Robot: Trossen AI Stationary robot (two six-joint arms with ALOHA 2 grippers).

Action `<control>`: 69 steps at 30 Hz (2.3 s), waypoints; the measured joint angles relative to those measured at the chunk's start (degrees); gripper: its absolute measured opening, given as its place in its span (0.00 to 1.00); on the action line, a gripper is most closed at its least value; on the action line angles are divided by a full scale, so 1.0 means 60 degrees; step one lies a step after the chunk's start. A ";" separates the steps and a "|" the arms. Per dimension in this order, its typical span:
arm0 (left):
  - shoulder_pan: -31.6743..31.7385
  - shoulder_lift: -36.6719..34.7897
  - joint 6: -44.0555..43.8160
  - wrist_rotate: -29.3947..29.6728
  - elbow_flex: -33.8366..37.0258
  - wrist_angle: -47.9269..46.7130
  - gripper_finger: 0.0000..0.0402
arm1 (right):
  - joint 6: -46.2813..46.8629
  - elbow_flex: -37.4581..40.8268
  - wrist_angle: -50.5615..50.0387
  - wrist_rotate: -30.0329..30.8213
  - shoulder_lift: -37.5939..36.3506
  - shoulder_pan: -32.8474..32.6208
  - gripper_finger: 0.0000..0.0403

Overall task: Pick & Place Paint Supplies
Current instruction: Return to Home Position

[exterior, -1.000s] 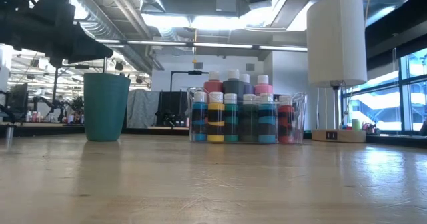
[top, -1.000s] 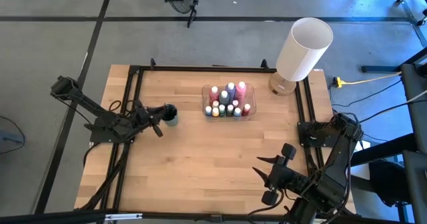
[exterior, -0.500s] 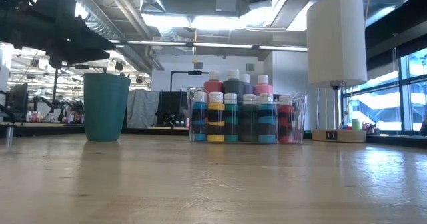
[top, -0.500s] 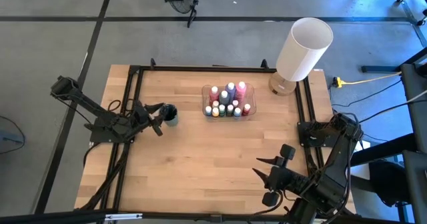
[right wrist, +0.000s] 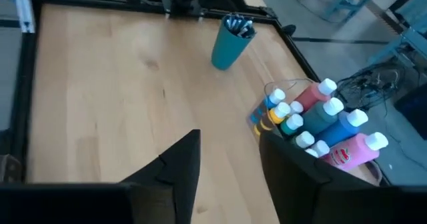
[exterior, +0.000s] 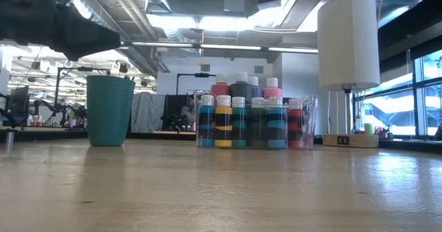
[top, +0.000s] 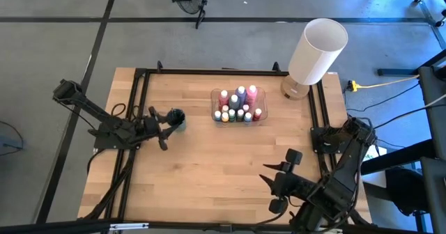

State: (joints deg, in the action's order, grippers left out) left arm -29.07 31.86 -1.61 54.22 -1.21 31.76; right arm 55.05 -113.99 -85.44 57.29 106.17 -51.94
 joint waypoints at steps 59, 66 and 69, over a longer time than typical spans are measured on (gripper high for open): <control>0.2749 -0.1297 -0.2085 -0.4954 -0.0951 -0.5625 0.01 | -0.7040 1.7618 1.4115 -0.3681 -1.3162 0.0627 0.00; 0.2749 -0.1297 -0.1696 -0.5312 -0.0951 -0.5572 0.00 | -0.7760 1.8526 1.5546 -0.4870 -1.3162 0.1942 0.00; 0.2749 -0.1297 -0.1530 -0.5325 -0.0951 -0.5540 0.01 | -0.8155 1.8620 1.5649 -0.5089 -1.3162 0.2469 0.00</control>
State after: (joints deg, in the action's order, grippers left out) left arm -12.58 24.08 -10.79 22.27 -6.92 -1.48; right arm 6.12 -2.27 8.45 26.75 27.20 -37.13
